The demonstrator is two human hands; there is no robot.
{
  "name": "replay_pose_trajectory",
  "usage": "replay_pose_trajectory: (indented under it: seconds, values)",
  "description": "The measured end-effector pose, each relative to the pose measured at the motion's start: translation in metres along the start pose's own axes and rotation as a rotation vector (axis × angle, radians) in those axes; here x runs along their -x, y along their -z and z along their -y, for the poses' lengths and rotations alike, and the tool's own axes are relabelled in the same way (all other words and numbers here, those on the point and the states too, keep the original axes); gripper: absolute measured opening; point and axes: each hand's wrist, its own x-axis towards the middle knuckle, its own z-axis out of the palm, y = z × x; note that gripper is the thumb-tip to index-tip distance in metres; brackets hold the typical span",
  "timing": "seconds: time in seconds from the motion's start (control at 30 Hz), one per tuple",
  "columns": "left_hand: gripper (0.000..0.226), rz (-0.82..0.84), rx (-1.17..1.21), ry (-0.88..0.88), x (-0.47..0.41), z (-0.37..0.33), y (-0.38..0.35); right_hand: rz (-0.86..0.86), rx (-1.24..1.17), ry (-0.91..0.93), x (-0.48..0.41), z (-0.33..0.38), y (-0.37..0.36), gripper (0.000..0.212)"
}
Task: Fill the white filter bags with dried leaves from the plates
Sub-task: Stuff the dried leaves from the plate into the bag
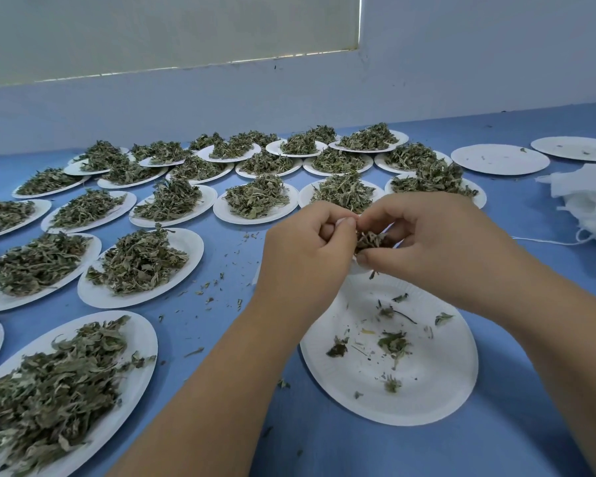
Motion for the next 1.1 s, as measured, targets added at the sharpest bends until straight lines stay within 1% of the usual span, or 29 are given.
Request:
replay_pose_trajectory:
  seconds: [0.07,0.17,0.37,0.43,0.47,0.57,0.63,0.7,0.8,0.9,1.0,1.1]
  values:
    - [0.016,-0.008,0.013,0.008,0.0,0.0,0.0,-0.013,-0.098,-0.003,0.001,0.0,0.004,0.02]
    - [0.015,-0.011,0.023,0.021,0.0,-0.001,-0.001,-0.047,-0.123,0.008,0.001,0.0,0.004,0.019]
    - [0.019,-0.003,0.014,0.008,0.0,-0.003,0.0,-0.087,0.008,0.057,-0.001,0.0,-0.006,0.017]
    - [0.02,0.0,0.011,0.013,0.0,-0.004,0.0,-0.067,0.072,0.097,-0.001,0.002,-0.006,0.027]
    - [0.019,-0.002,0.009,0.015,0.0,-0.004,0.0,-0.061,0.092,0.117,-0.002,0.002,-0.005,0.029]
    - [0.019,-0.008,0.016,0.023,0.0,-0.005,0.0,-0.062,0.029,0.128,-0.003,-0.001,-0.004,0.013]
    - [0.02,-0.012,0.038,0.036,0.001,-0.005,0.001,-0.072,-0.033,0.108,-0.003,-0.004,-0.005,0.007]
    - [0.022,-0.011,0.059,0.05,0.001,-0.006,0.001,-0.103,-0.062,0.082,-0.004,-0.006,-0.007,0.011]
    - [0.018,0.0,0.056,0.046,0.0,-0.006,0.001,-0.136,-0.046,0.071,-0.004,-0.007,-0.012,0.017]
    - [0.019,0.003,0.033,0.042,0.001,-0.007,0.001,-0.118,-0.022,0.071,-0.004,-0.008,-0.013,0.013]
    - [0.023,-0.002,0.054,0.057,0.001,-0.008,0.002,-0.077,-0.075,0.09,-0.005,-0.006,-0.009,0.021]
    - [0.023,-0.01,0.08,0.072,0.001,-0.009,0.002,-0.038,-0.092,0.084,-0.006,-0.008,-0.006,0.02]
